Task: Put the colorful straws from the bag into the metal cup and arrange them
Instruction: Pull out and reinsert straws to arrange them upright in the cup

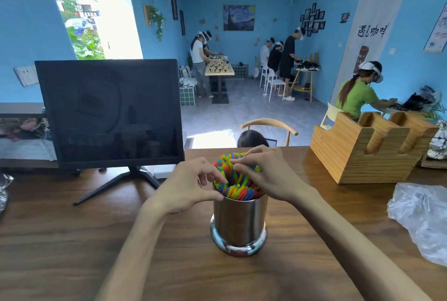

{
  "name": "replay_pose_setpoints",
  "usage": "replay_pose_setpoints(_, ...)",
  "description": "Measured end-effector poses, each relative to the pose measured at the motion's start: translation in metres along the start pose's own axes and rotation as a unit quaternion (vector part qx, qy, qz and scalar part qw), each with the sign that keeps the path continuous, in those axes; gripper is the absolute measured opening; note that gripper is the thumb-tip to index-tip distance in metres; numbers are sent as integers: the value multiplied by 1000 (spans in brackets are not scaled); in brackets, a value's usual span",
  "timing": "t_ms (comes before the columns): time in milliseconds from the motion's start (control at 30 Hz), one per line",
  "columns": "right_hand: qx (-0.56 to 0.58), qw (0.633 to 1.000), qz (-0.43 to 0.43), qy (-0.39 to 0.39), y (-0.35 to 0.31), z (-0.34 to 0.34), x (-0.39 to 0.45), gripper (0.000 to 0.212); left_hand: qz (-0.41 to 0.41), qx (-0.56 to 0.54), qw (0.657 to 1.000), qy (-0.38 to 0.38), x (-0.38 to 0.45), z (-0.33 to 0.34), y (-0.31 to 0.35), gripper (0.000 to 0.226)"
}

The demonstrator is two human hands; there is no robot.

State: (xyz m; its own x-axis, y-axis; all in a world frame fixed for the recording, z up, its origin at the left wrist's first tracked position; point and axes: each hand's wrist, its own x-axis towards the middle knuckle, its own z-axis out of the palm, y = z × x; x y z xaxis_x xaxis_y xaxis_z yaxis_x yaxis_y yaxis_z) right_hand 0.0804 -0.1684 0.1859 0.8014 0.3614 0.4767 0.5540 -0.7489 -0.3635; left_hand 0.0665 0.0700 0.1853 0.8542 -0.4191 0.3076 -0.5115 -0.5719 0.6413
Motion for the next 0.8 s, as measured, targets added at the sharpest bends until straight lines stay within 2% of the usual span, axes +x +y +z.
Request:
replay_pose_setpoints(100,25,1000,-1,-14,2,-1,-2,32,-3,-12,1000,20,2,4,-4,26)
replay_pose_setpoints(267,58,998,19,-13,1,-4,-5,67,-3,-23,999,34,2,5,-4,21)
replay_pose_setpoints(433,85,996,25,-11,0,-5,-5,74,36,-35,996,80,6,2,5,17)
replay_pose_setpoints(533,95,995,22,0,3,-5,-5,69,50,-32,993,98,10,2,9,14)
replay_pose_setpoints(700,120,992,23,17,5,-5,-7,34,55,-35,994,89,16,5,12,11)
replay_pose_setpoints(800,159,987,10,8,3,-6,-8,29,62,-61,991,98,19,7,17,16)
